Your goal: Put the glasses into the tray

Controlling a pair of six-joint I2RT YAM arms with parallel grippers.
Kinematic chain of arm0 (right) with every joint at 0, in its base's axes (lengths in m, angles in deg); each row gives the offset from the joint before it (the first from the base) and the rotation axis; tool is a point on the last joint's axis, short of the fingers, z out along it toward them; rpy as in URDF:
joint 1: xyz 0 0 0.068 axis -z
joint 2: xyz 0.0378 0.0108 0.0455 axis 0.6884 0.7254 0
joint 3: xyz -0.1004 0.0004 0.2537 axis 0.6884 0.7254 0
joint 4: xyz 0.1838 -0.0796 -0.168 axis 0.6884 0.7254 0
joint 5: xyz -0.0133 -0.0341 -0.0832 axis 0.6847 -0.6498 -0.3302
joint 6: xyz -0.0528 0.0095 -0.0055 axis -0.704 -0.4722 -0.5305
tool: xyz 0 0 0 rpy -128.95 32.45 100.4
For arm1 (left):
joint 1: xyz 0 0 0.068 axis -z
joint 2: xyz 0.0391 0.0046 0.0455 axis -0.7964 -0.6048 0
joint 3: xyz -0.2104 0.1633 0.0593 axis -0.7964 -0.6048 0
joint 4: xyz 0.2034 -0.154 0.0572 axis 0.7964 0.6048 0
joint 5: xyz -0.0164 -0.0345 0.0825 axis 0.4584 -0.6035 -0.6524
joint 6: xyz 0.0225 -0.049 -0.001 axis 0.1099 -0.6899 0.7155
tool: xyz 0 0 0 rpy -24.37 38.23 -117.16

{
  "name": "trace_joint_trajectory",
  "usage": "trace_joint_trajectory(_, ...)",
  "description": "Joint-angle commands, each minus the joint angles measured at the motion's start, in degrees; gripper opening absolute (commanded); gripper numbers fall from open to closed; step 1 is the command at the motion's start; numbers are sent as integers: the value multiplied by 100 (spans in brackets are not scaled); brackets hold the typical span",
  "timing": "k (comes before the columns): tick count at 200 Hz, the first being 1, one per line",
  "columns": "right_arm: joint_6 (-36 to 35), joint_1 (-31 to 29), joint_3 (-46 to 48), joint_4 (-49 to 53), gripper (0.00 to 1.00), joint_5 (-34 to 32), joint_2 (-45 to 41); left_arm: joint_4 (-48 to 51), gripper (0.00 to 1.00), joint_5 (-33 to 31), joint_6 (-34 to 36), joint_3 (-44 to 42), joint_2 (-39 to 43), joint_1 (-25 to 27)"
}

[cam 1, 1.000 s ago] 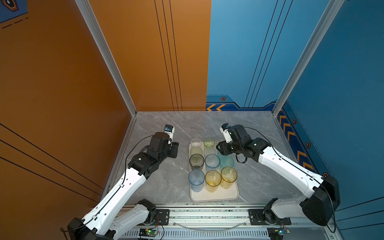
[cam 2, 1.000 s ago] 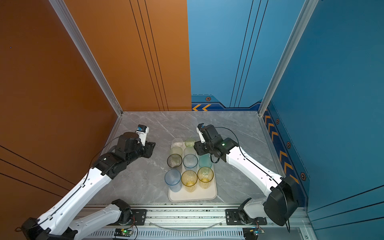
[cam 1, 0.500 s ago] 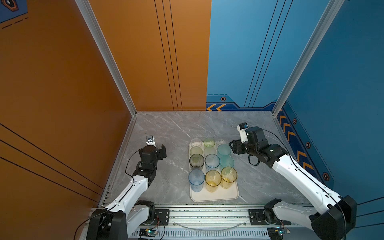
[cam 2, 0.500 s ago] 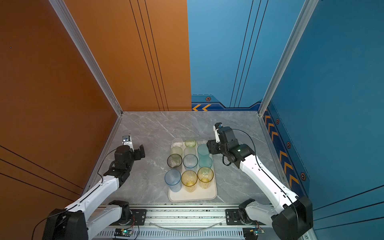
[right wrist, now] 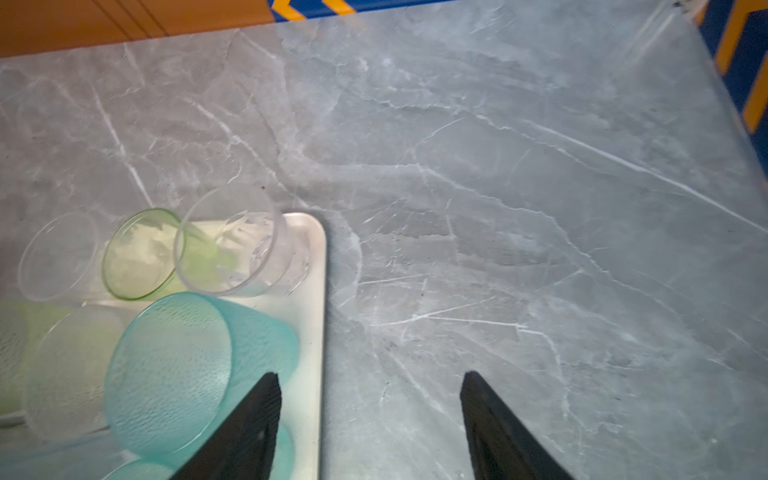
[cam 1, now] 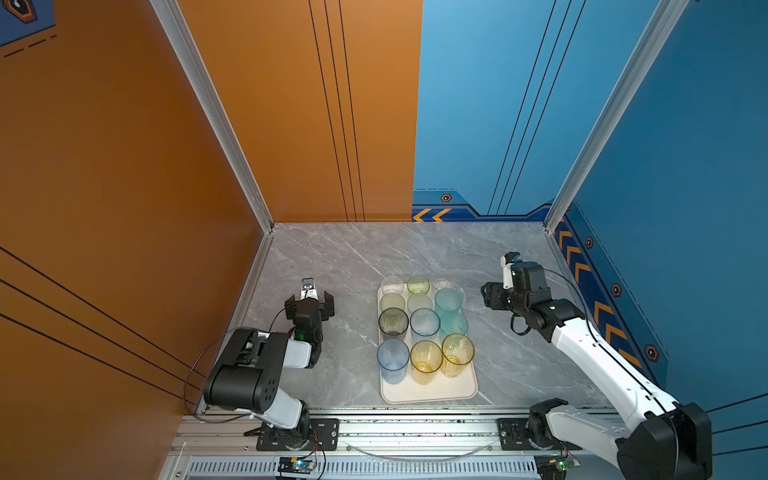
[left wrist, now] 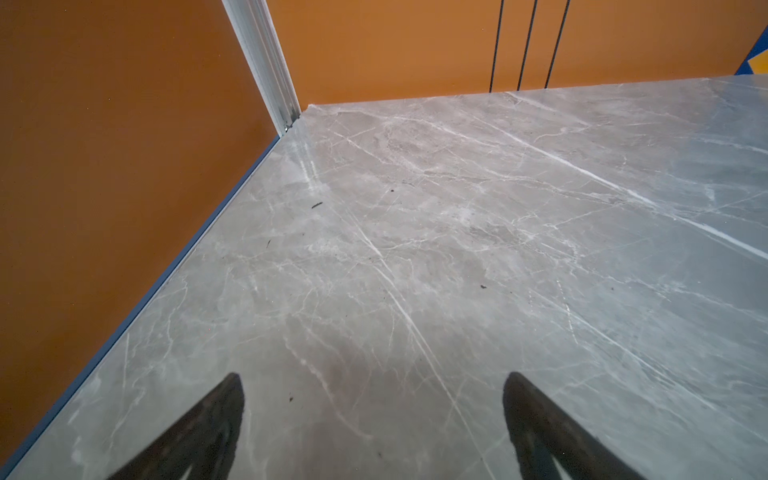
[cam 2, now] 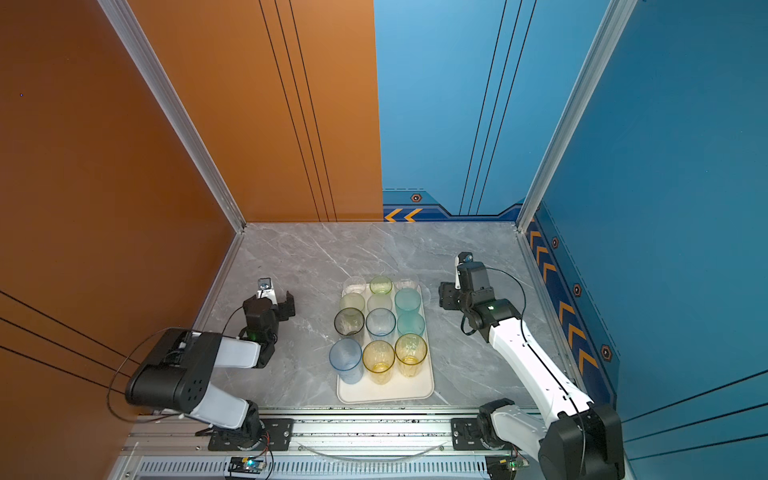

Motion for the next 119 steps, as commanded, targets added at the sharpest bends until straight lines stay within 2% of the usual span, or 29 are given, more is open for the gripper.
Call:
trace_joint_trajectory(1, -95, 290, 444, -568, 69, -710, -351, -486, 98, -94, 189, 10, 71, 87)
trace_joint_trajectory(31, -241, 825, 1328, -1655, 70, -1095, -808, -532, 98, -120, 226, 76, -21, 93)
trace_joint_trajectory(65, -366, 1232, 2942, -4577, 72, -1276, -998, -544, 98, -125, 226, 70, -29, 94)
trace_joint_trajectory(84, -599, 1253, 3516, -6265, 72, -1441, -531, -591, 98, -123, 225, 38, -25, 102)
trace_joint_trajectory(119, -790, 1288, 3520, -7509, 73, -1457, 772, -619, 98, -113, 236, 30, -27, 106)
